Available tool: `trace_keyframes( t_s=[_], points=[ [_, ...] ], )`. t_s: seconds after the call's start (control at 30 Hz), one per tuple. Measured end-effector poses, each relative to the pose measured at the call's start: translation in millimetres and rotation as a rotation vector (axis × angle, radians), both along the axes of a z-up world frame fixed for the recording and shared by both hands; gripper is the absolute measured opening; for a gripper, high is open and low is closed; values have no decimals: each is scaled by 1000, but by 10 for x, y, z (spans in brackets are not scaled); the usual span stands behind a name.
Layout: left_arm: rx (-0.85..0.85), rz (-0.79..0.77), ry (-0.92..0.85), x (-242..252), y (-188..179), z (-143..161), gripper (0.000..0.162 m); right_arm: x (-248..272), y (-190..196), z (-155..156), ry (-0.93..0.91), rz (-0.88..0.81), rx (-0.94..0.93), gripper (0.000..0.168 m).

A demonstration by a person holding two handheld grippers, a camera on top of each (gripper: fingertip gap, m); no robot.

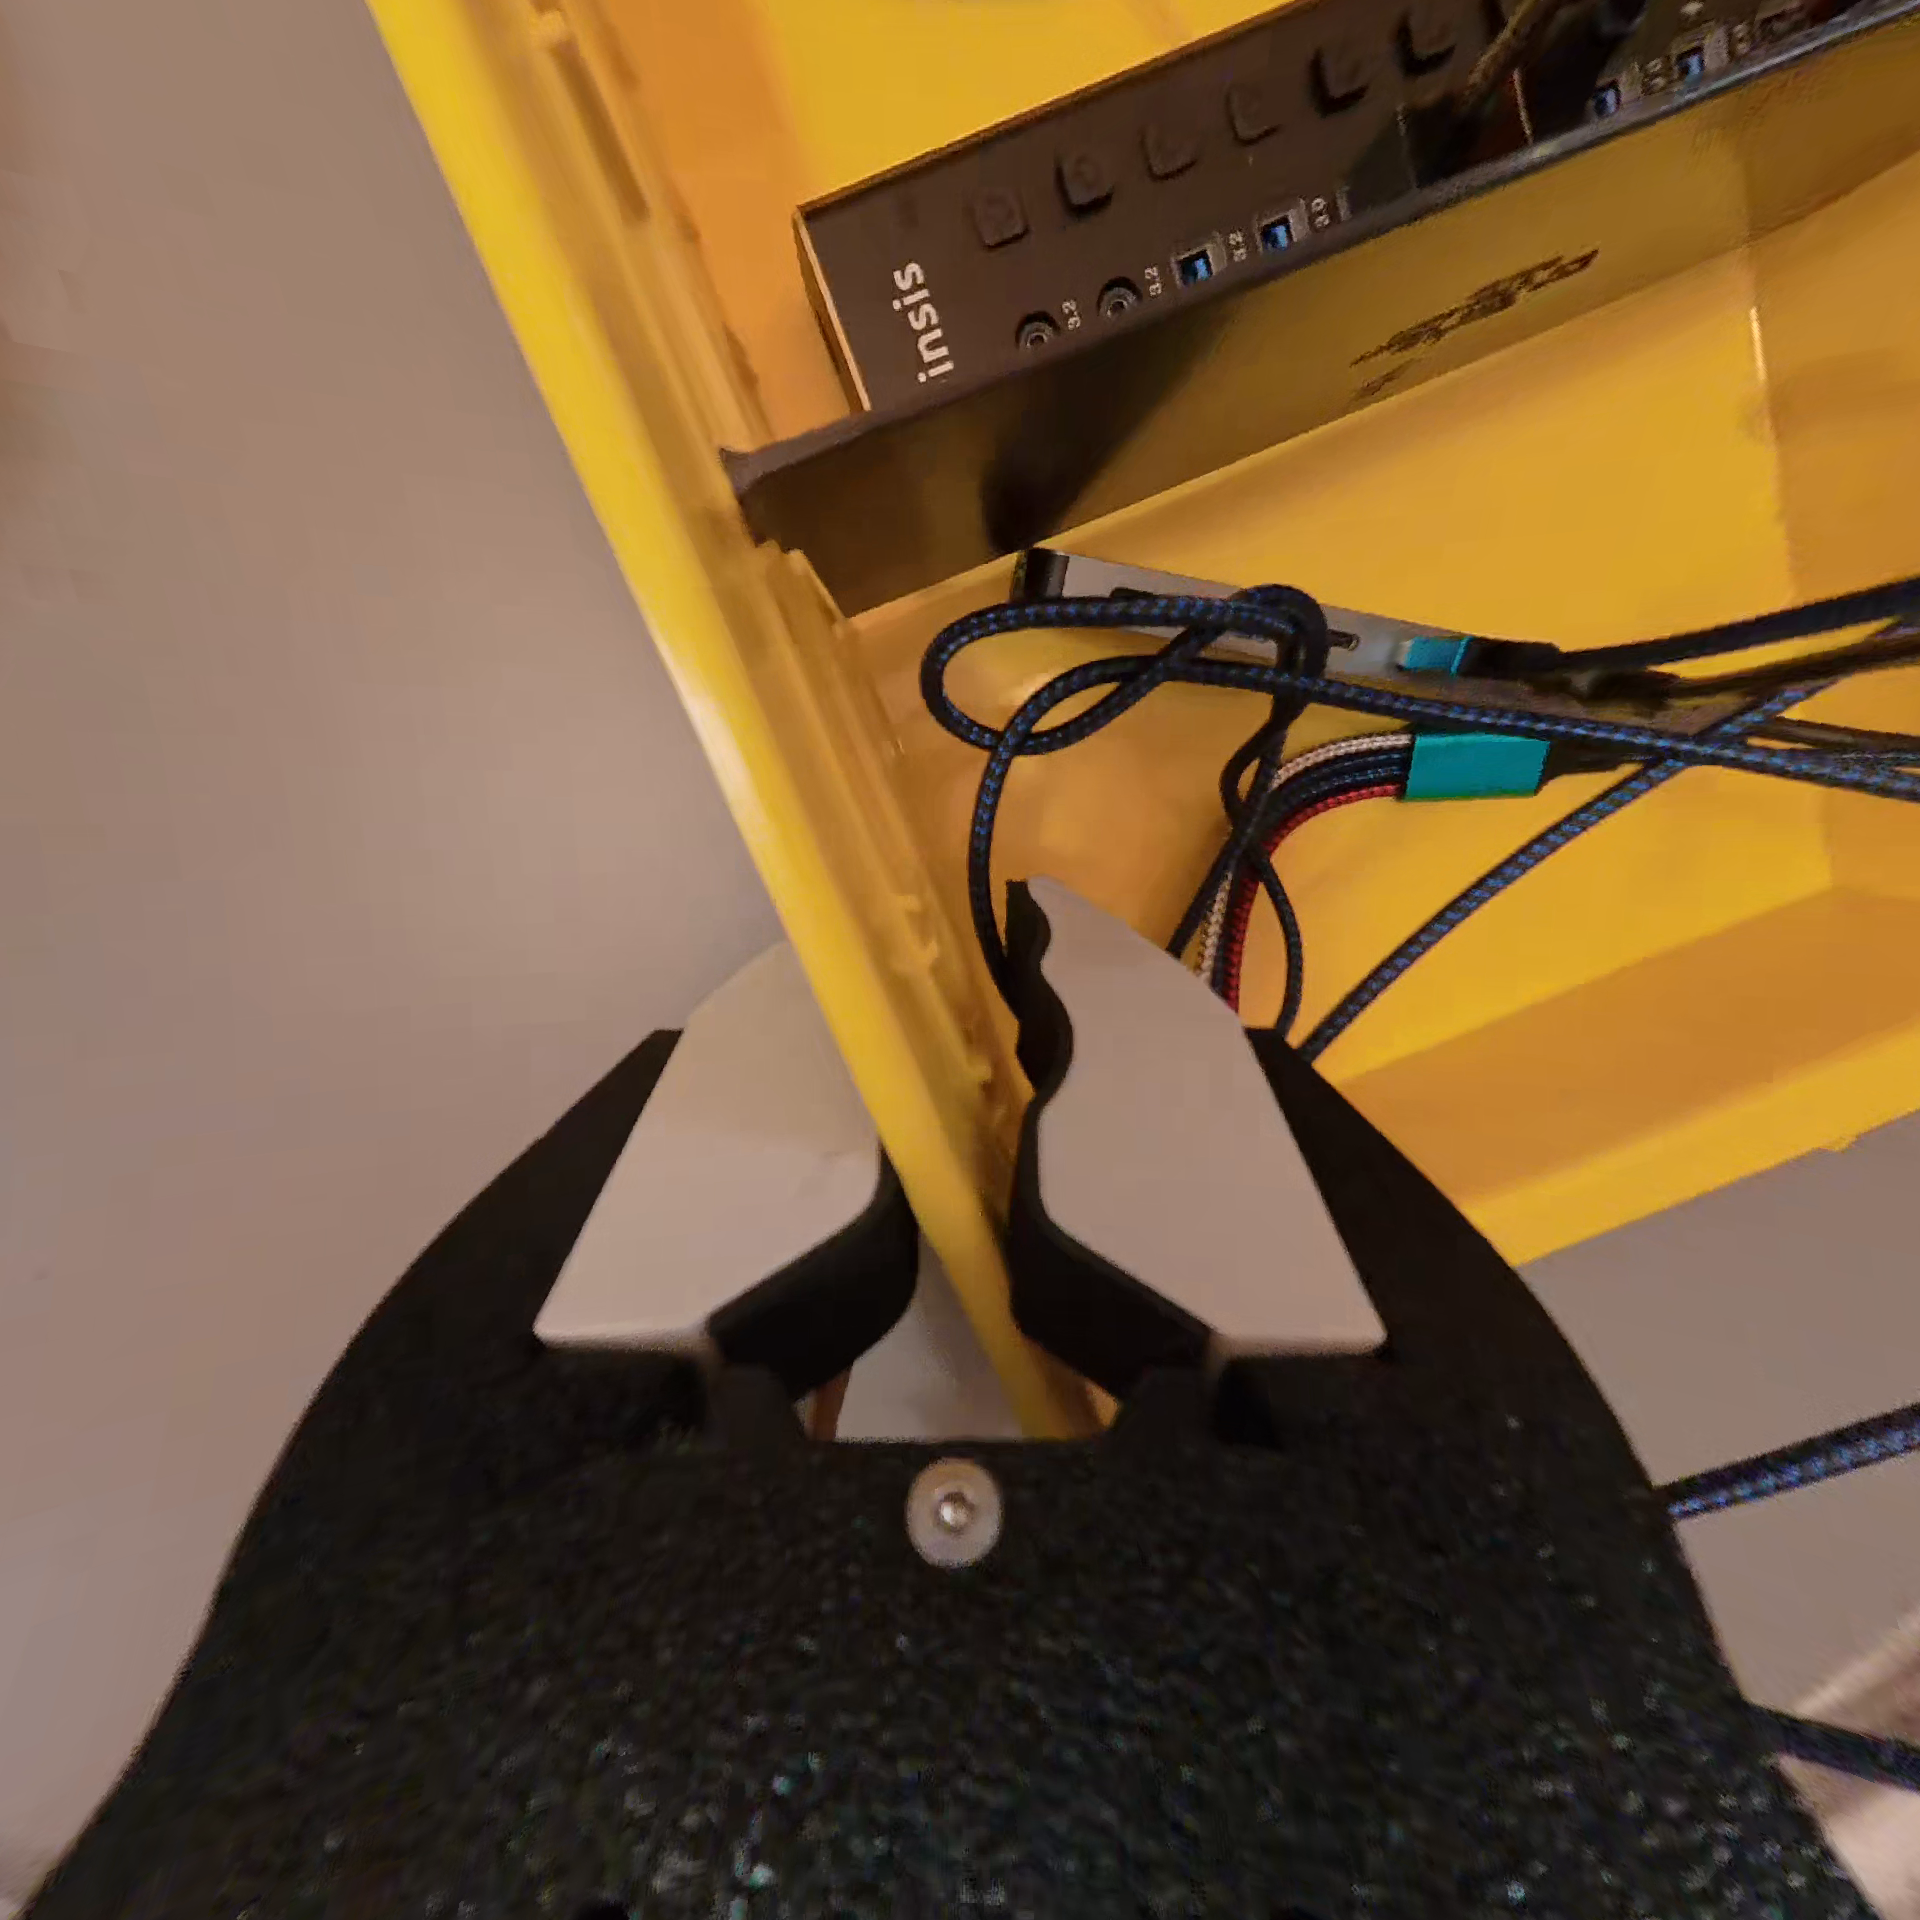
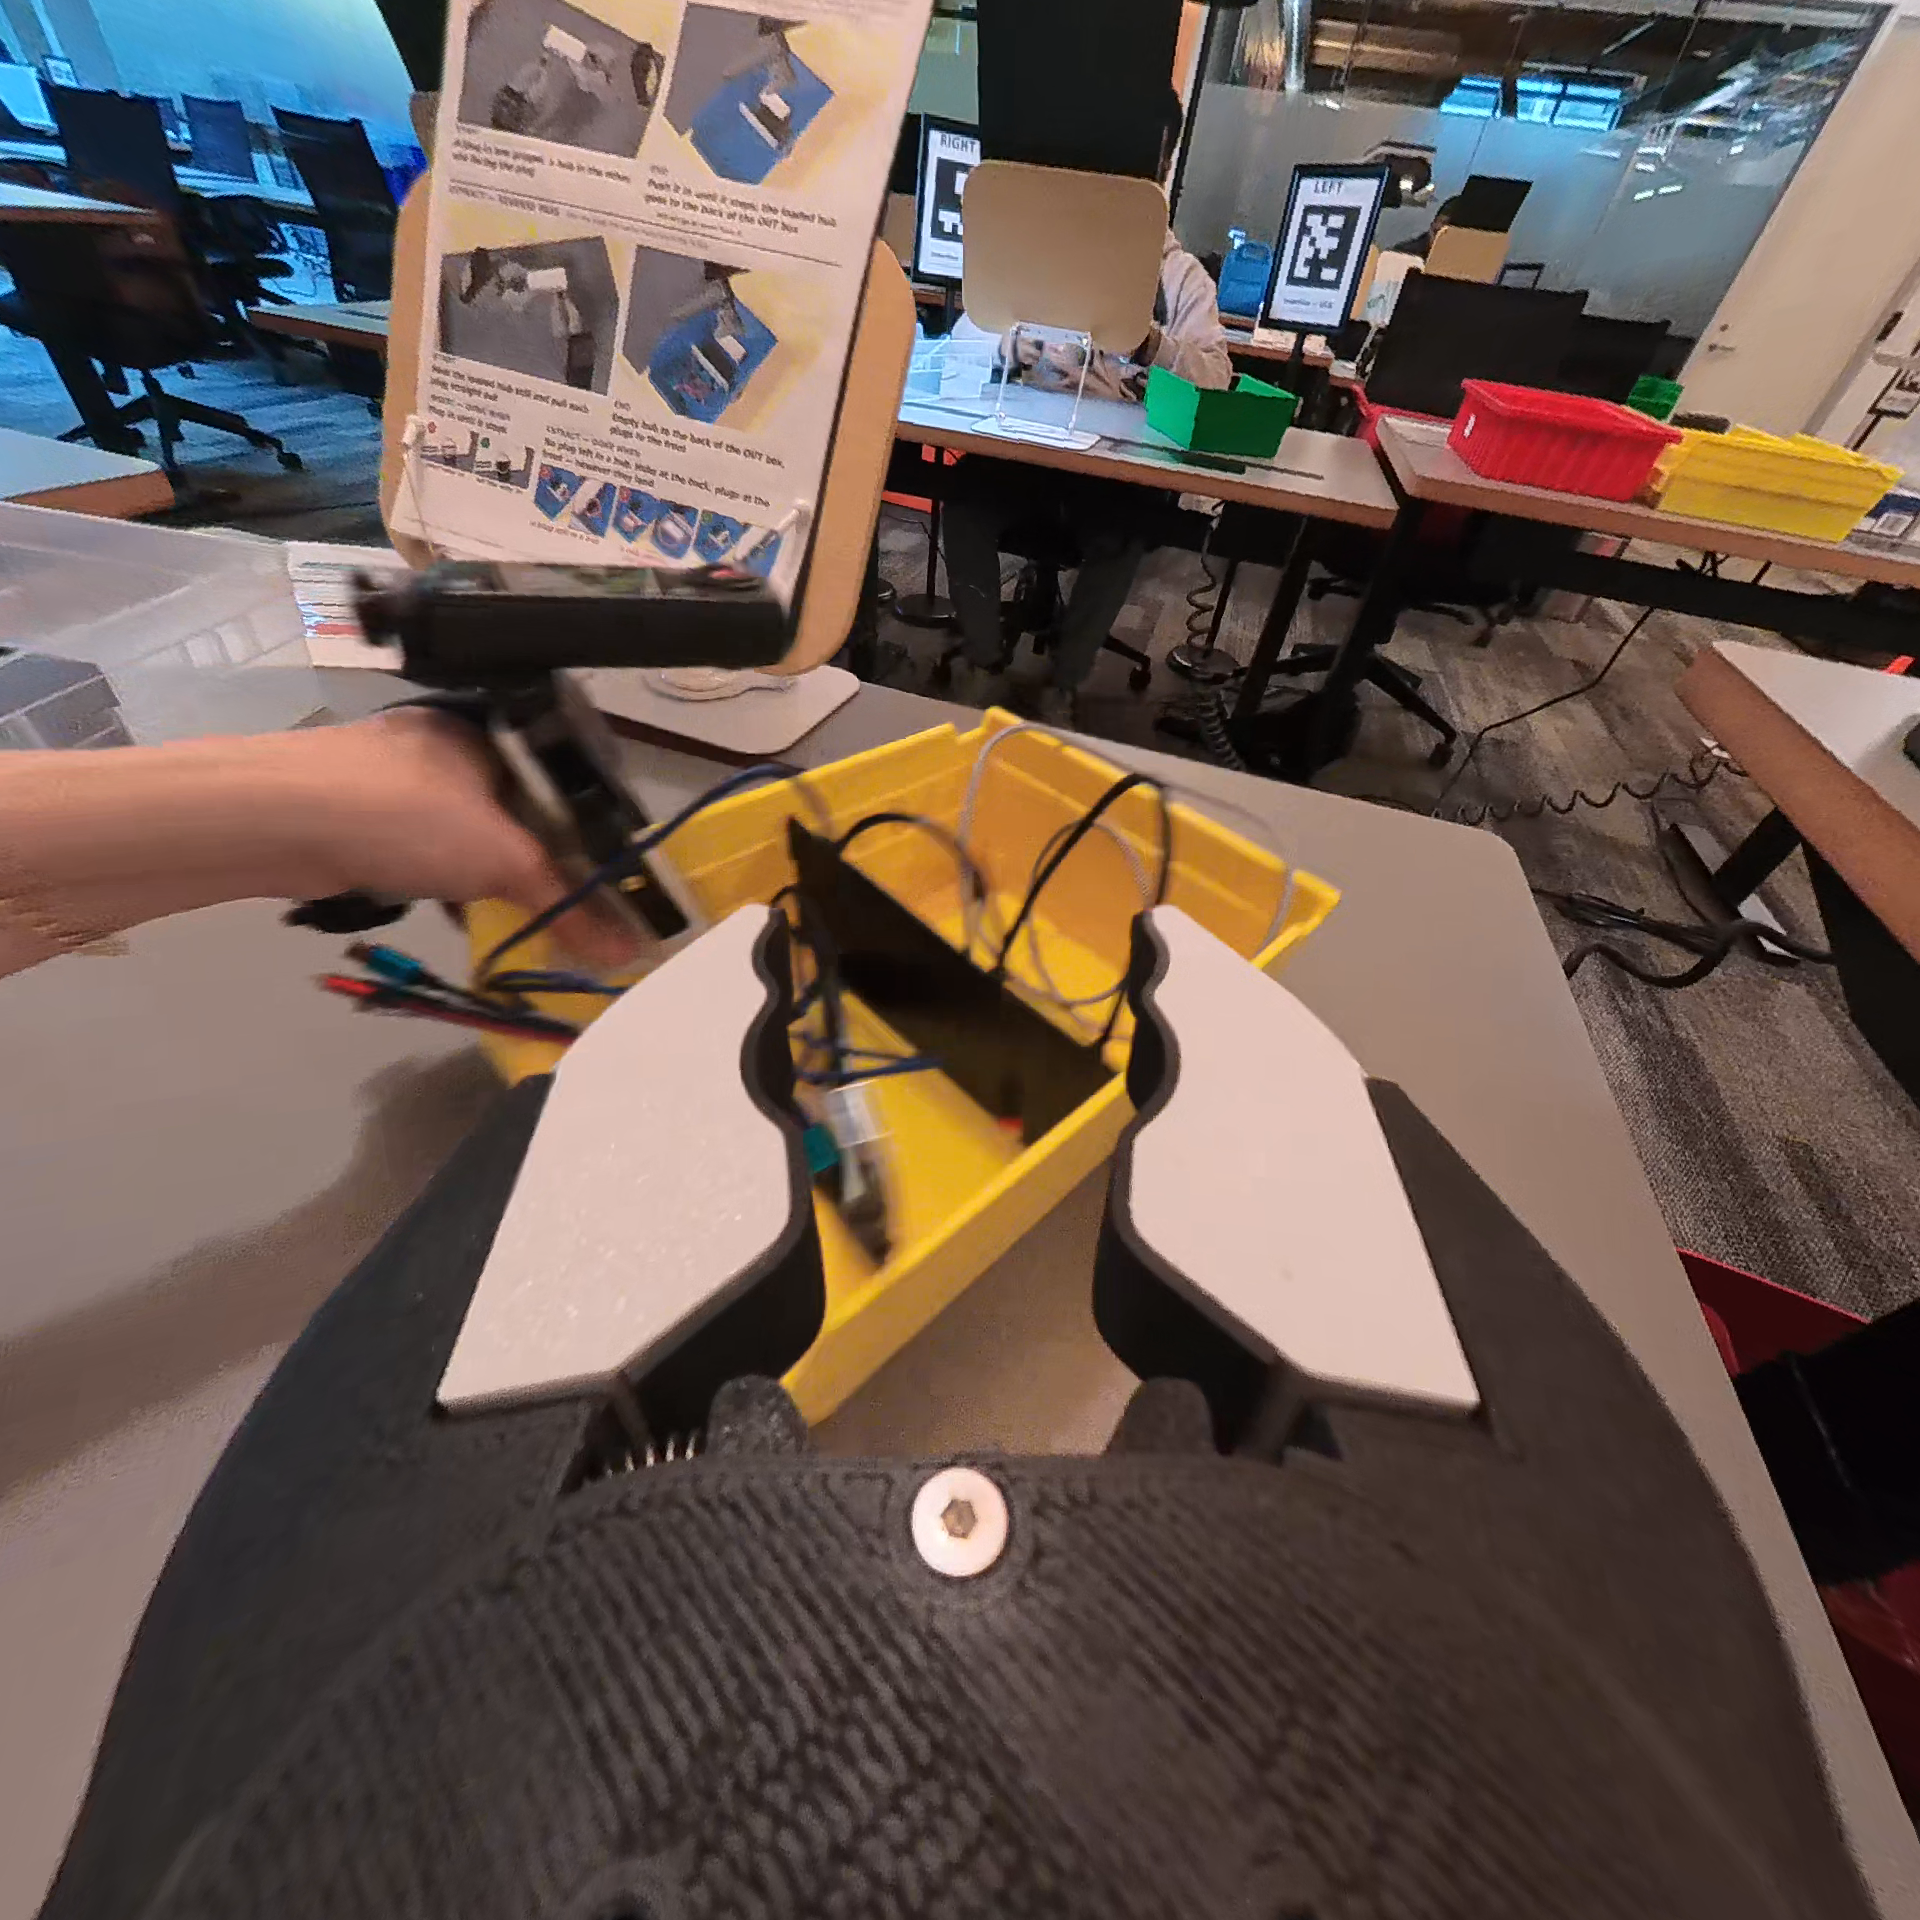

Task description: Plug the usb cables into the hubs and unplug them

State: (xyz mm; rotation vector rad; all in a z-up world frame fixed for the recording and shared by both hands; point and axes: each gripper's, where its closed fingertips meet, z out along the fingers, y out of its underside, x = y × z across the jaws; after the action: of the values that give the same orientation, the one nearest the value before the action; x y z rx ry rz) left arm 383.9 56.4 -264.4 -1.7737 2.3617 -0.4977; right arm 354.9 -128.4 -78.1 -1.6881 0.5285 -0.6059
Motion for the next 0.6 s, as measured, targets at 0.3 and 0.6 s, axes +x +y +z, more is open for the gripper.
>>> trace_keyframes(
  t_s=[0.3, 0.6],
  points=[
    [-3, -118, 16, -2483, 781, 14, 14, -490, 722, 2, 4, 197, -31, 64],
    [1, 70, 84, -4640, 1657, 26, 10, -1785, 2547, -217, 95, 564, -90, 87]
  ],
)
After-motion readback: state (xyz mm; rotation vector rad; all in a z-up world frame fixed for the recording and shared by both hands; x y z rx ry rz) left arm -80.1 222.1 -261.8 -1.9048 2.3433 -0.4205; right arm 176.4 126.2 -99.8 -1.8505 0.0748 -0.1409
